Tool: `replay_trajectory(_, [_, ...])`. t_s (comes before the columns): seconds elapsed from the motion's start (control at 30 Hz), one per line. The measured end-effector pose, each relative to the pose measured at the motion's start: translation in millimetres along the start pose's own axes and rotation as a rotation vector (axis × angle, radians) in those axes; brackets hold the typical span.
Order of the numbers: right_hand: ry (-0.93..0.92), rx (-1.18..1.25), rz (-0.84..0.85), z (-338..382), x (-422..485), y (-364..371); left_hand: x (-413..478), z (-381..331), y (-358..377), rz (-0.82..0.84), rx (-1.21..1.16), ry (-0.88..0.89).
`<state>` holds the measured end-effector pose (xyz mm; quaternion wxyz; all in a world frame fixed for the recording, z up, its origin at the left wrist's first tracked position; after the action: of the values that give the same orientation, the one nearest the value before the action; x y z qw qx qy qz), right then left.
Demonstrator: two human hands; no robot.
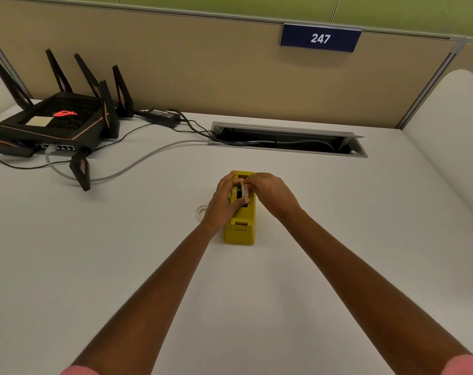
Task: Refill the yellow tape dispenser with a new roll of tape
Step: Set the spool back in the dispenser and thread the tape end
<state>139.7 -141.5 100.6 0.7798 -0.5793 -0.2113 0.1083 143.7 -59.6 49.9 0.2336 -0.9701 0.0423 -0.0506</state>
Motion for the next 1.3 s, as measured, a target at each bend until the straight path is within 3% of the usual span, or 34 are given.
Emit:
replay_trajectory(0.57, [-0.019,-0.163,-0.027,4.1,-2.8,10.8,-1.3,-1.5,0.1,-0.008,-0.006,0.017])
replay_trajectory(0.73, [0.053,-0.023,-0.056,-1.3,3.0,4.7,-1.2,-2.1,-0.1,-0.007,-0.007,0.022])
replay_trajectory(1.3, [-0.033,-0.015,0.253,-3.0,17.4,-1.7,1.1,2.7,0.8,-0.001,-0.009,0.01])
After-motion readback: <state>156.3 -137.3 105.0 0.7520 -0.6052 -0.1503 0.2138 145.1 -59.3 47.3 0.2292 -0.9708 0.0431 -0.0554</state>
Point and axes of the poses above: each hand's wrist, its own x-axis towards the middle knuckle, its own y-axis out of the palm, z = x × y, the point moved 9 cm from there along x, towards the middle knuckle, and after that the axes turned 1 degree about -z, right-handed, at the moved point
